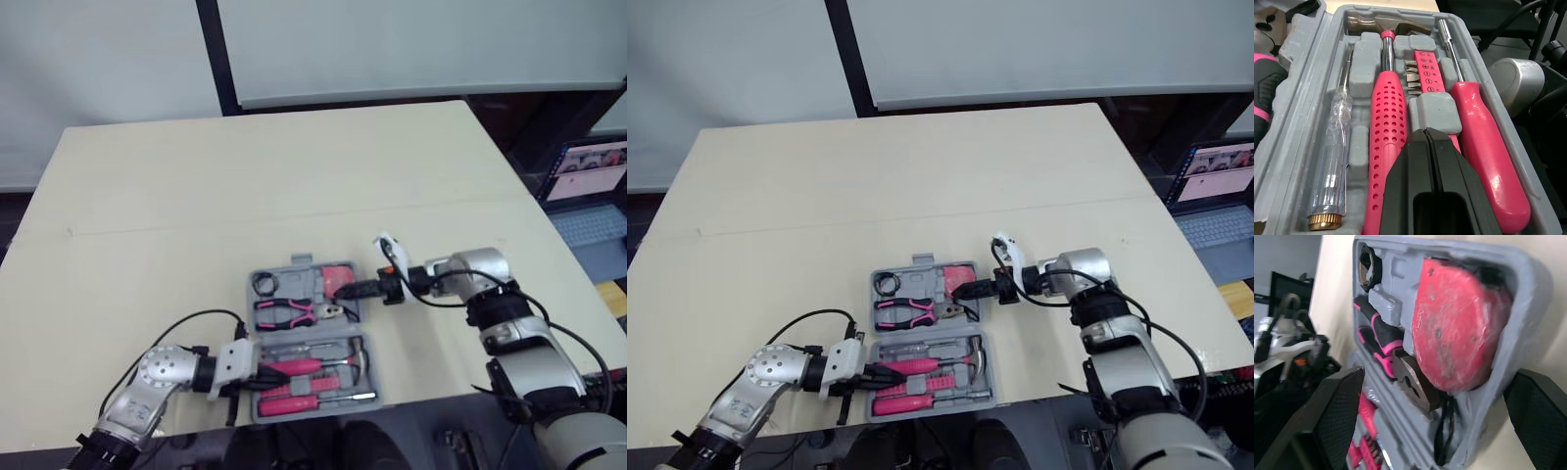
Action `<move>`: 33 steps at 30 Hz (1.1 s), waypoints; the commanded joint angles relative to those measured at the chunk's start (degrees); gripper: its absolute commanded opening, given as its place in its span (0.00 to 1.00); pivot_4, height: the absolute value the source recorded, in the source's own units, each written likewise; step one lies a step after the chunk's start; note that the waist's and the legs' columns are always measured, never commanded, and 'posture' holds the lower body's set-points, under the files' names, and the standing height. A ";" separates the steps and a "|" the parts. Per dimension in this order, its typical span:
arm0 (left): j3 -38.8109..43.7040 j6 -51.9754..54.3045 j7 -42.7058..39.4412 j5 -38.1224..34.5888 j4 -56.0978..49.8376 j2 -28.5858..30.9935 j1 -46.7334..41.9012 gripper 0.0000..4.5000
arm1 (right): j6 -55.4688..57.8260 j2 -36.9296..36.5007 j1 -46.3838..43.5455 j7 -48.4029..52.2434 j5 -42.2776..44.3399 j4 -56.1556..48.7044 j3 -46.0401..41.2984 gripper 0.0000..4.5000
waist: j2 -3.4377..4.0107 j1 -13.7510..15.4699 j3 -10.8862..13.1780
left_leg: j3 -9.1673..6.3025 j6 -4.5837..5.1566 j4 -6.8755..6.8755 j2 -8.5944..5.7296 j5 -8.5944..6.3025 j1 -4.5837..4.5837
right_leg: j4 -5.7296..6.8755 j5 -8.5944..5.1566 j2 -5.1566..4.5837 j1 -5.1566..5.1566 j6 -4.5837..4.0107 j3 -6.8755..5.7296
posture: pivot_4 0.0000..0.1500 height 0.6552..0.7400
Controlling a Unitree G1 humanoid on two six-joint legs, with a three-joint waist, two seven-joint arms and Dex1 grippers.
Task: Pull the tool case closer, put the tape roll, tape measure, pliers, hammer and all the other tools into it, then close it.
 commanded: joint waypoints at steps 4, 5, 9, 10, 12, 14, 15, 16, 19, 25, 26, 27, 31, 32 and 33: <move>-1.67 0.90 1.85 4.50 3.91 0.56 1.10 0.00 | -5.65 -0.03 -0.16 7.25 1.47 -4.62 0.66 1.00 | 0.00 0.04 0.00 | 0.00 0.00 0.00 0.00 0.00 0.00 | 0.00 0.00 0.00 0.00 0.00 0.00 | 1.00 1.00; -1.64 0.99 1.96 4.43 3.67 0.51 1.11 0.00 | -6.35 -0.13 0.13 7.65 1.65 -5.25 0.31 1.00 | 0.00 0.05 0.00 | 0.00 0.00 0.00 -0.01 0.00 0.00 | 0.00 0.00 0.00 0.00 0.00 0.00 | 1.00 1.00; -1.42 1.81 2.48 3.92 2.73 0.42 1.37 0.00 | -6.60 -1.29 1.65 9.47 3.01 -8.75 -0.52 1.00 | 0.00 0.12 0.00 | -0.01 0.01 0.01 -0.01 0.00 -0.01 | 0.00 0.00 -0.02 0.01 0.00 -0.01 | 1.00 1.00; -1.31 2.16 2.67 3.75 2.46 0.40 1.50 0.00 | -6.60 -1.73 2.25 9.85 3.29 -10.06 -0.64 1.00 | 0.00 0.16 0.00 | -0.01 0.01 0.02 -0.01 0.00 -0.01 | 0.00 0.00 -0.02 0.01 0.00 -0.01 | 1.00 1.00; -1.15 3.44 3.25 3.57 1.97 0.43 1.75 0.00 | -6.53 -3.01 4.15 10.59 4.10 -14.14 -0.73 1.00 | 0.00 0.19 0.00 | -0.04 0.01 0.01 -0.01 0.00 -0.02 | -0.01 0.00 -0.02 0.02 0.00 -0.03 | 1.00 1.00; -0.11 6.56 3.93 1.90 -0.37 0.68 2.60 0.00 | -6.05 -5.03 7.75 10.73 6.05 -22.39 -1.31 1.00 | 0.00 0.22 0.00 | -0.05 0.01 0.00 -0.01 0.00 -0.02 | -0.02 0.00 -0.02 0.02 0.00 -0.03 | 1.00 1.00; 0.90 8.72 4.00 0.20 -2.49 1.04 3.28 0.00 | -6.03 -5.90 9.50 10.47 7.03 -26.39 -1.73 1.00 | 0.00 0.23 0.00 | -0.06 0.01 0.00 -0.01 -0.01 -0.03 | -0.02 0.00 -0.02 0.02 0.00 -0.03 | 1.00 1.00; 2.18 11.23 4.05 -1.85 -5.02 1.51 4.07 0.00 | -5.78 -6.73 11.13 10.11 8.07 -30.19 -2.15 1.00 | -0.01 0.23 0.00 | -0.08 0.02 -0.01 -0.01 -0.01 -0.04 | -0.04 0.00 -0.02 0.02 0.00 -0.04 | 1.00 1.00; 9.09 22.28 4.26 -11.60 -17.57 5.39 8.44 0.06 | -4.92 -9.61 16.34 9.47 12.62 -42.95 -4.58 1.00 | -0.17 -0.18 0.10 | -0.09 0.01 -0.07 0.02 -0.03 -0.10 | -0.06 0.00 0.02 -0.03 0.00 -0.03 | 1.00 1.00; 48.74 42.34 -9.49 -34.68 -43.97 19.03 36.99 0.61 | -5.18 -23.23 27.85 12.06 21.99 -67.45 -13.62 1.00 | -0.35 0.23 0.27 | -0.18 -0.19 -0.31 0.08 -0.05 -0.19 | -0.34 -0.06 0.03 -0.08 -0.09 -0.12 | 1.00 1.00; 54.68 43.51 -11.91 -35.01 -44.42 19.51 40.21 0.71 | -6.56 -25.56 29.63 12.30 22.07 -69.64 -15.21 1.00 | -0.30 0.36 0.27 | -0.17 -0.19 -0.41 0.06 -0.05 -0.12 | -0.59 -0.05 0.01 0.05 -0.09 -0.14 | 1.00 1.00; 59.05 42.97 -13.68 -34.06 -43.95 19.79 41.82 0.80 | -9.04 -27.80 31.60 12.44 20.75 -71.06 -16.56 1.00 | -0.28 0.58 0.29 | -0.18 -0.19 -0.42 -0.02 -0.09 0.01 | -0.71 -0.05 -0.03 0.12 -0.09 -0.15 | 1.00 1.00; 66.55 30.35 -16.54 -23.67 -38.23 20.86 39.08 0.99 | -27.28 -37.48 42.49 15.28 7.23 -70.59 -24.47 1.00 | -0.20 1.70 0.31 | -0.27 -0.47 -0.53 -0.11 -0.22 0.04 | -1.21 0.02 -0.02 0.03 -0.25 -0.24 | 1.00 1.00; 66.41 28.53 -16.74 -22.66 -37.37 21.09 37.87 0.99 | -30.28 -38.79 44.71 16.04 5.41 -69.41 -26.34 1.00 | -0.19 1.83 0.31 | -0.18 -0.46 -0.62 -0.12 -0.22 0.04 | -1.41 0.04 -0.07 0.07 -0.41 -0.23 | 1.00 1.00; 65.97 27.16 -16.78 -22.42 -36.67 21.28 36.25 0.99 | -32.71 -39.59 47.08 16.84 4.26 -68.04 -29.23 1.00 | -0.20 1.83 0.30 | -0.13 -0.44 -0.71 -0.14 -0.22 0.02 | -1.59 0.02 -0.12 0.10 -0.76 -0.21 | 1.00 1.00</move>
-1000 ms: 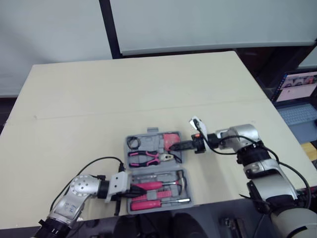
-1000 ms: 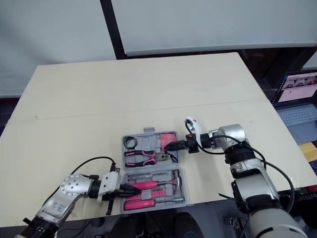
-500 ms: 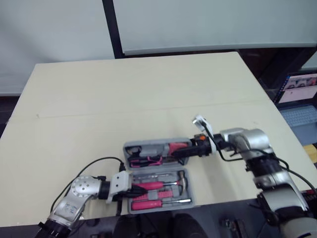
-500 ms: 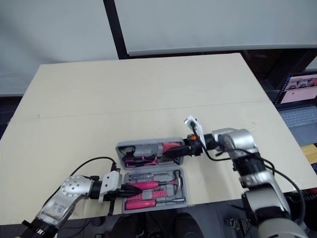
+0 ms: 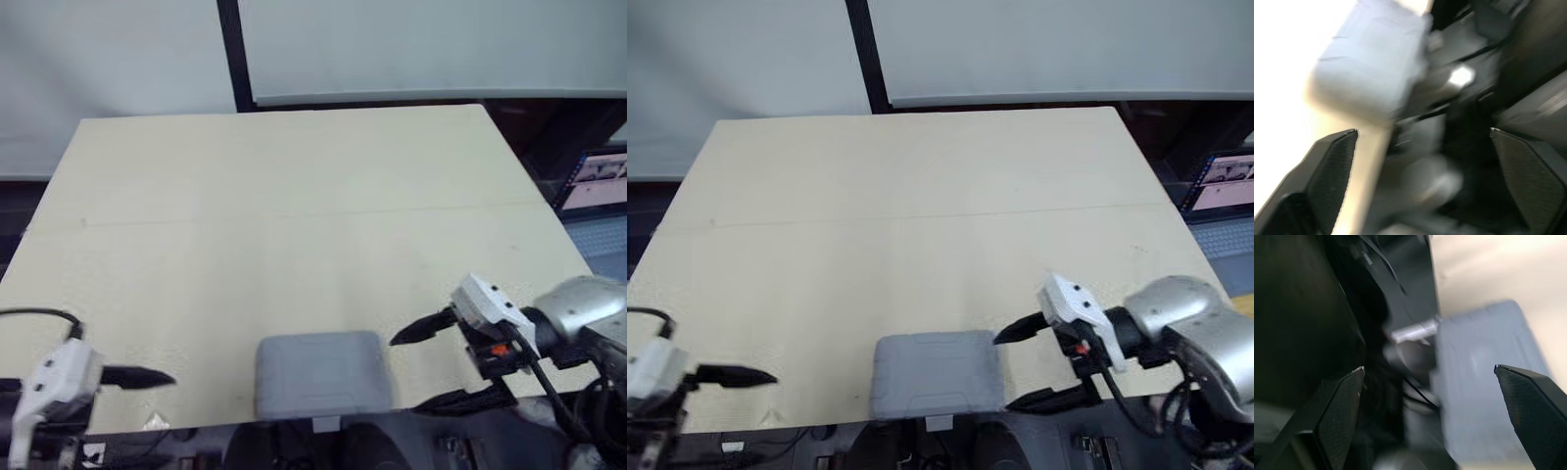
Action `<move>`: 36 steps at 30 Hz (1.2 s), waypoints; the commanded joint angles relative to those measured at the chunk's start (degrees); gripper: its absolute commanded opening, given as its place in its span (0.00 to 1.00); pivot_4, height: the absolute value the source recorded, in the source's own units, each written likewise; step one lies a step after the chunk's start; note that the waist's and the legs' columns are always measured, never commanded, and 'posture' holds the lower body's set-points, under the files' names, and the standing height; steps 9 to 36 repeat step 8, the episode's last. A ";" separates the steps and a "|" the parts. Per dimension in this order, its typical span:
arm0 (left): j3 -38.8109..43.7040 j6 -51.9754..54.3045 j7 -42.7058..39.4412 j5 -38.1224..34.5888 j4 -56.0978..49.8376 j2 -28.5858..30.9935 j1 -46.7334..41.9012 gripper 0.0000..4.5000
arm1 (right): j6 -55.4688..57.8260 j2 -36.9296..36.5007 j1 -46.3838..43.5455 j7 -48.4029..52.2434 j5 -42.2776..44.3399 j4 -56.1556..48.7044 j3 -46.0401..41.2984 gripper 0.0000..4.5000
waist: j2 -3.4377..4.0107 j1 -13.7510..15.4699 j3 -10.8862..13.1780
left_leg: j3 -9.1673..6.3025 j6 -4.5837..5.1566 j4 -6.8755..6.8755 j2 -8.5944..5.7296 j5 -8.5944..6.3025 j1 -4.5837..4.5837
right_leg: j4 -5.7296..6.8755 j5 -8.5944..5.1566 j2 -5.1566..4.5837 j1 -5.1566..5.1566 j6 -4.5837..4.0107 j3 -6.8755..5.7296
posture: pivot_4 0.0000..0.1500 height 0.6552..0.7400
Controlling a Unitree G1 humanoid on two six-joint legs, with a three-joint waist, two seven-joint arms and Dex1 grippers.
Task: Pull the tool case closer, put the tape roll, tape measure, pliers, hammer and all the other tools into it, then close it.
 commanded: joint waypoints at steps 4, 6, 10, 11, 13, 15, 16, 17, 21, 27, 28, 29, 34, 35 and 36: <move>-3.82 -10.65 -0.52 5.85 4.67 1.30 -8.38 0.99 | -14.56 -2.96 8.38 2.88 -6.24 5.28 -13.63 1.00 | -0.09 -0.22 -0.09 | 0.20 0.25 -0.12 -0.03 -0.14 -0.04 | -0.48 0.33 -0.13 0.49 0.46 0.09 | 1.00 1.00; -7.50 -11.79 0.62 7.07 5.94 1.20 -11.09 0.99 | -15.36 -1.85 8.50 1.07 -5.71 5.47 -14.02 1.00 | -0.01 -0.55 -0.14 | 0.24 0.32 -0.13 0.04 -0.08 0.00 | -0.60 0.45 -0.07 0.56 0.69 0.13 | 1.00 1.00; -10.09 -12.78 0.83 7.55 6.49 1.07 -12.83 0.99 | -16.79 -1.40 8.56 0.29 -6.03 5.79 -13.21 1.00 | 0.00 -0.56 -0.14 | 0.27 0.26 -0.14 0.19 -0.03 0.00 | -0.61 0.42 0.11 0.51 0.65 0.18 | 1.00 1.00; -10.09 -12.78 0.83 7.55 6.49 1.07 -12.83 0.99 | -16.79 -1.40 8.56 0.29 -6.03 5.79 -13.21 1.00 | 0.00 -0.56 -0.14 | 0.27 0.26 -0.14 0.19 -0.03 0.00 | -0.61 0.42 0.11 0.51 0.65 0.18 | 1.00 1.00; -10.09 -12.78 0.83 7.55 6.49 1.07 -12.83 0.99 | -16.79 -1.40 8.56 0.29 -6.03 5.79 -13.21 1.00 | 0.00 -0.56 -0.14 | 0.27 0.26 -0.14 0.19 -0.03 0.00 | -0.61 0.42 0.11 0.51 0.65 0.18 | 1.00 1.00; -10.09 -12.78 0.83 7.55 6.49 1.07 -12.83 0.99 | -16.79 -1.40 8.56 0.29 -6.03 5.79 -13.21 1.00 | 0.00 -0.56 -0.14 | 0.27 0.26 -0.14 0.19 -0.03 0.00 | -0.61 0.42 0.11 0.51 0.65 0.18 | 1.00 1.00; -10.09 -12.78 0.83 7.55 6.49 1.07 -12.83 0.99 | -16.79 -1.40 8.56 0.29 -6.03 5.79 -13.21 1.00 | 0.00 -0.56 -0.14 | 0.27 0.26 -0.14 0.19 -0.03 0.00 | -0.61 0.42 0.11 0.51 0.65 0.18 | 1.00 1.00; -10.09 -12.78 0.83 7.55 6.49 1.07 -12.83 0.99 | -16.79 -1.40 8.56 0.29 -6.03 5.79 -13.21 1.00 | 0.00 -0.56 -0.14 | 0.27 0.26 -0.14 0.19 -0.03 0.00 | -0.61 0.42 0.11 0.51 0.65 0.18 | 1.00 1.00; -10.09 -12.78 0.83 7.55 6.49 1.07 -12.83 0.99 | -16.79 -1.40 8.56 0.29 -6.03 5.79 -13.21 1.00 | 0.00 -0.56 -0.14 | 0.27 0.26 -0.14 0.19 -0.03 0.00 | -0.61 0.42 0.11 0.51 0.65 0.18 | 1.00 1.00; -10.09 -12.78 0.83 7.55 6.49 1.07 -12.83 0.99 | -16.79 -1.40 8.56 0.29 -6.03 5.79 -13.21 1.00 | 0.00 -0.56 -0.14 | 0.27 0.26 -0.14 0.19 -0.03 0.00 | -0.61 0.42 0.11 0.51 0.65 0.18 | 1.00 1.00; -10.09 -12.78 0.83 7.55 6.49 1.07 -12.83 0.99 | -16.79 -1.40 8.56 0.29 -6.03 5.79 -13.21 1.00 | 0.00 -0.56 -0.14 | 0.27 0.26 -0.14 0.19 -0.03 0.00 | -0.61 0.42 0.11 0.51 0.65 0.18 | 1.00 1.00; -10.09 -12.78 0.83 7.55 6.49 1.07 -12.83 0.99 | -16.79 -1.40 8.56 0.29 -6.03 5.79 -13.21 1.00 | 0.00 -0.56 -0.14 | 0.27 0.26 -0.14 0.19 -0.03 0.00 | -0.61 0.42 0.11 0.51 0.65 0.18 | 1.00 1.00; -10.09 -12.78 0.83 7.55 6.49 1.07 -12.83 0.99 | -16.79 -1.40 8.56 0.29 -6.03 5.79 -13.21 1.00 | 0.00 -0.56 -0.14 | 0.27 0.26 -0.14 0.19 -0.03 0.00 | -0.61 0.42 0.11 0.51 0.65 0.18 | 1.00 1.00; -10.09 -12.78 0.83 7.55 6.49 1.07 -12.83 0.99 | -16.79 -1.40 8.56 0.29 -6.03 5.79 -13.21 1.00 | 0.00 -0.56 -0.14 | 0.27 0.26 -0.14 0.19 -0.03 0.00 | -0.61 0.42 0.11 0.51 0.65 0.18 | 1.00 1.00; -10.09 -12.78 0.83 7.55 6.49 1.07 -12.83 0.99 | -16.79 -1.40 8.56 0.29 -6.03 5.79 -13.21 1.00 | 0.00 -0.56 -0.14 | 0.27 0.26 -0.14 0.19 -0.03 0.00 | -0.61 0.42 0.11 0.51 0.65 0.18 | 1.00 1.00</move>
